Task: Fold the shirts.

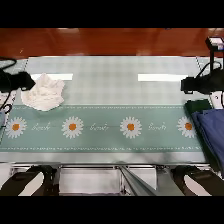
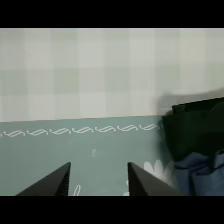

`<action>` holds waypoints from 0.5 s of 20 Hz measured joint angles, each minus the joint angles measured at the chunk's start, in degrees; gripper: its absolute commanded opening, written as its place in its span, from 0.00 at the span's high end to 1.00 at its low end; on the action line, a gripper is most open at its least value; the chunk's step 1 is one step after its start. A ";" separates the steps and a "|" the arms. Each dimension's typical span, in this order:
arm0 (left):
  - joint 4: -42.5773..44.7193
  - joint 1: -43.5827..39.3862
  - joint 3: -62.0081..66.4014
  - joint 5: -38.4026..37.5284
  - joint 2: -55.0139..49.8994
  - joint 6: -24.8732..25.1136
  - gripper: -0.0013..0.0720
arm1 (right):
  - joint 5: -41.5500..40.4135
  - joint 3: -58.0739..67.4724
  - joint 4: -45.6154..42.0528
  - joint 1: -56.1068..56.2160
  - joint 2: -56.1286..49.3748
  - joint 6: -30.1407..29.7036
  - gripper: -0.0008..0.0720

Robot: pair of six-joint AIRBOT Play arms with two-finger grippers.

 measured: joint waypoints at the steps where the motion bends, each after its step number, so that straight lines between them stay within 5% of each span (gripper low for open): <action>1: 1.01 0.70 -1.86 0.15 -0.48 -0.02 0.30 | -0.55 -2.62 0.42 0.00 1.18 0.33 0.42; 10: 1.01 6.91 -7.34 11.15 -8.68 -0.20 0.30 | -8.50 -15.08 4.94 0.00 2.40 0.98 0.44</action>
